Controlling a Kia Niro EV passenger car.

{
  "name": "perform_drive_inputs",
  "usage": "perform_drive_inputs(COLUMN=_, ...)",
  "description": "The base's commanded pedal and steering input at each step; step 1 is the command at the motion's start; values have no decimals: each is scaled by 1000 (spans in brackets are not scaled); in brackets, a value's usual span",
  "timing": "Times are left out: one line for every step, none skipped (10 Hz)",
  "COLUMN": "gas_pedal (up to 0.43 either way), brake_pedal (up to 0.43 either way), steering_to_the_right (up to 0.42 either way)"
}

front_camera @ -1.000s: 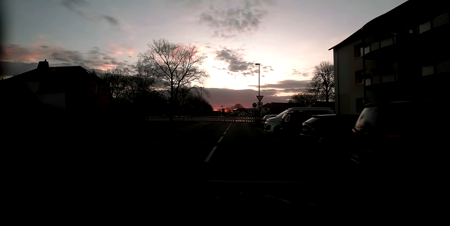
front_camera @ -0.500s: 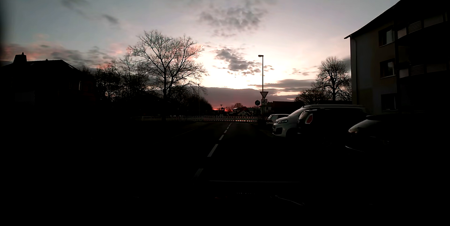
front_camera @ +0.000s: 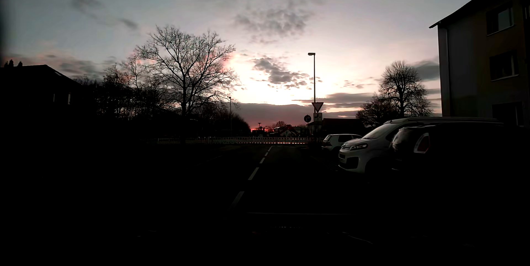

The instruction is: Follow the waypoints while adhering to traffic rules and regulations

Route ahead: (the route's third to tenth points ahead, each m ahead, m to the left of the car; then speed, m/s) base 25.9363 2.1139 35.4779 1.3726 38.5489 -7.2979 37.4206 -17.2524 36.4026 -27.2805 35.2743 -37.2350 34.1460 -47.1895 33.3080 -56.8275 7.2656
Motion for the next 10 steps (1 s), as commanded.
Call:
perform_drive_inputs(gas_pedal=0, brake_pedal=0, steering_to_the_right=0)
perform_drive_inputs(gas_pedal=0, brake_pedal=0, steering_to_the_right=0)
perform_drive_inputs(gas_pedal=0, brake_pedal=0, steering_to_the_right=0)
perform_drive_inputs(gas_pedal=0, brake_pedal=0, steering_to_the_right=0)
perform_drive_inputs(gas_pedal=0, brake_pedal=0, steering_to_the_right=0)
perform_drive_inputs(gas_pedal=0, brake_pedal=0, steering_to_the_right=0)
perform_drive_inputs(gas_pedal=0, brake_pedal=0, steering_to_the_right=0)
perform_drive_inputs(gas_pedal=0, brake_pedal=0, steering_to_the_right=0)
perform_drive_inputs(gas_pedal=0, brake_pedal=0, steering_to_the_right=-1)
perform_drive_inputs(gas_pedal=0, brake_pedal=0, steering_to_the_right=-2)
